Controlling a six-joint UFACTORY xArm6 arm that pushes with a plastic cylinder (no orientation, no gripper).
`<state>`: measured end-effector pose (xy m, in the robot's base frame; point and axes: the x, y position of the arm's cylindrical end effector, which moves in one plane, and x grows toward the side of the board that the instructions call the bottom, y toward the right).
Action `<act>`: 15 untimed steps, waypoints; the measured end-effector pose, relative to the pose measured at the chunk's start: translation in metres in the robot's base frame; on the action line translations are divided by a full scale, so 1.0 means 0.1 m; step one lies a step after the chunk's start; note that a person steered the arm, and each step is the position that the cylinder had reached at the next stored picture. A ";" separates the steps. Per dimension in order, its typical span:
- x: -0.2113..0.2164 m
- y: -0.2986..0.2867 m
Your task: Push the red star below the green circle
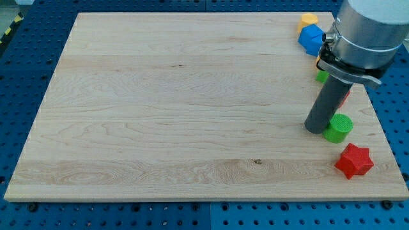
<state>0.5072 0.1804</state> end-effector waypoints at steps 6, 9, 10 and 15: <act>0.32 0.20; 0.07 0.02; 0.39 -0.35; 1.00 0.56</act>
<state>0.6073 0.2367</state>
